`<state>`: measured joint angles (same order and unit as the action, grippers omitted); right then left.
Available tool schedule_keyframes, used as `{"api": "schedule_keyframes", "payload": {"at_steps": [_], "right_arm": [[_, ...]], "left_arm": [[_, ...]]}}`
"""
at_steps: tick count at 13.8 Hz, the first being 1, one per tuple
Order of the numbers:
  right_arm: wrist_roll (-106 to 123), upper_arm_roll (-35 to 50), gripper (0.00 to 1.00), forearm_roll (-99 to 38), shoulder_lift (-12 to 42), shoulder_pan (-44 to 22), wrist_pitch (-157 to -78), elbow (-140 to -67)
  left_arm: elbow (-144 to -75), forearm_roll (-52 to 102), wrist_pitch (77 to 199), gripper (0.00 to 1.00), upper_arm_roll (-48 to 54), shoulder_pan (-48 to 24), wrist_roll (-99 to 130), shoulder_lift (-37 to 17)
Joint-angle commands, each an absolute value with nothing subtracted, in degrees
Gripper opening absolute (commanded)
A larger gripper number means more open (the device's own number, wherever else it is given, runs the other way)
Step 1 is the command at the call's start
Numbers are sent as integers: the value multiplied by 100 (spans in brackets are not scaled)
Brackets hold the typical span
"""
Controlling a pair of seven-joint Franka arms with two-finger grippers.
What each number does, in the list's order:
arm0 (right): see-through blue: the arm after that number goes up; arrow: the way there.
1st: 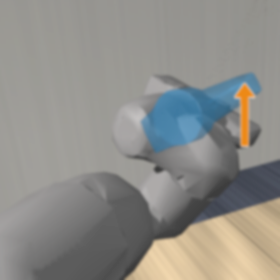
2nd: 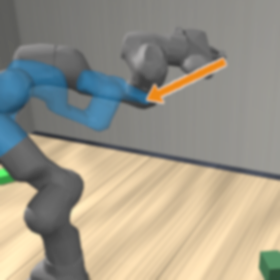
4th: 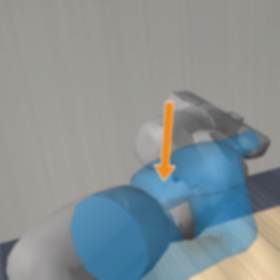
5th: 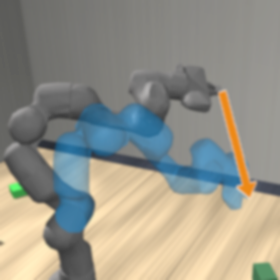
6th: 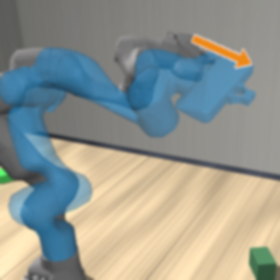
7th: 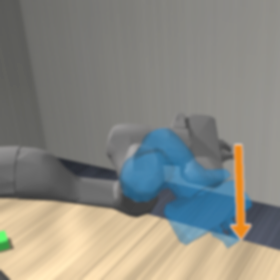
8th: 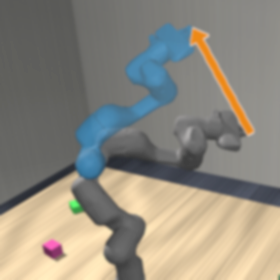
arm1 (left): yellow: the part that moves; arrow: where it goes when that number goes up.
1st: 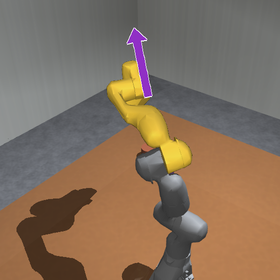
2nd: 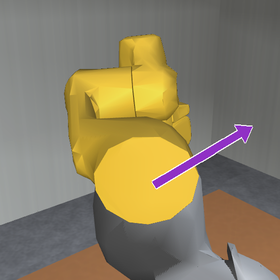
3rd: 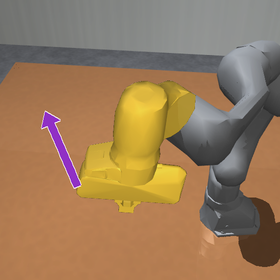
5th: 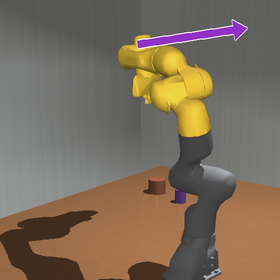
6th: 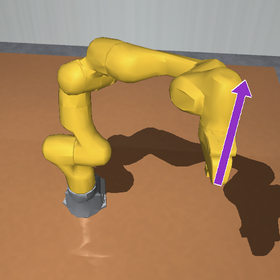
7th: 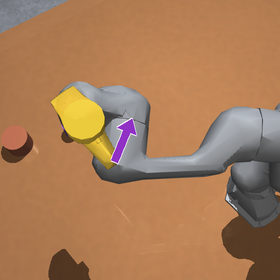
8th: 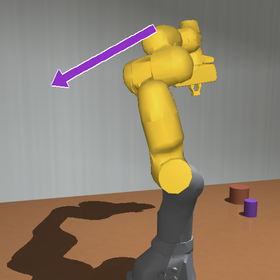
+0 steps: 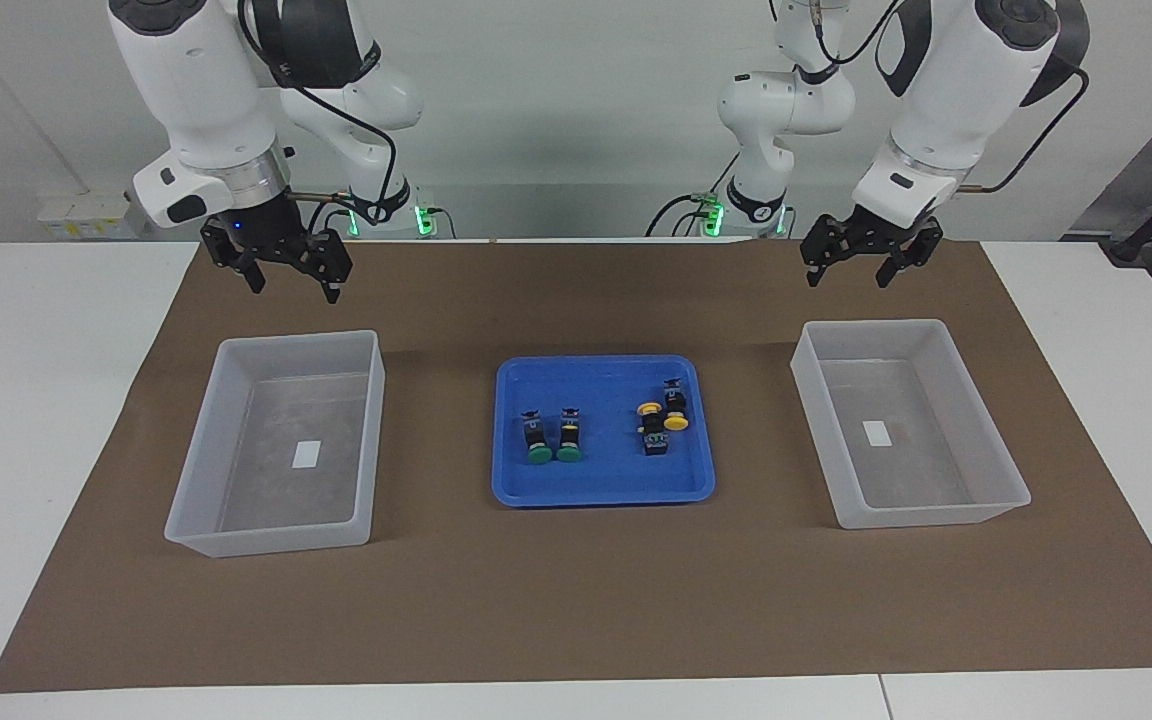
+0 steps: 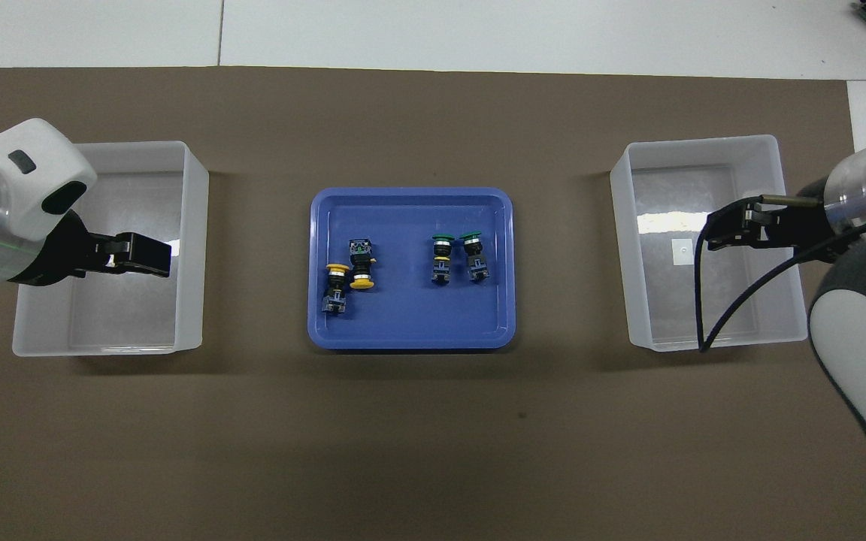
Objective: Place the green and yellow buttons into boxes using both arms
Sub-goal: 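Move the right gripper from its bin toward the blue tray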
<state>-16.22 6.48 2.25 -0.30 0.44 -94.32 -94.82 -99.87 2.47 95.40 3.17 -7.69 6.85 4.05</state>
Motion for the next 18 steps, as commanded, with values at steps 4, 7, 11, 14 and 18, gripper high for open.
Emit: {"api": "schedule_keyframes", "payload": {"at_steps": [4, 7, 11, 14, 18], "right_arm": [[-1688, 686, 100, 97, -158, 97, -9527, -9668], [-1643, 686, 100, 97, -158, 114, -9492, -9650], [-1643, 686, 100, 97, -150, 246, -9562, -9650], [-1687, 686, 100, 97, -158, 167, -10053, -9834], [-1688, 721, 100, 79, 8, -96, -10528, -9949]], "left_arm": [[-10046, 281, 9457, 100, 352, -677, 624, 527], [-10046, 281, 9457, 100, 352, -677, 624, 527], [-10046, 281, 9457, 100, 352, -677, 624, 527], [-10046, 281, 9457, 100, 352, -677, 624, 527], [-10046, 281, 9457, 100, 352, -677, 624, 527]]}}
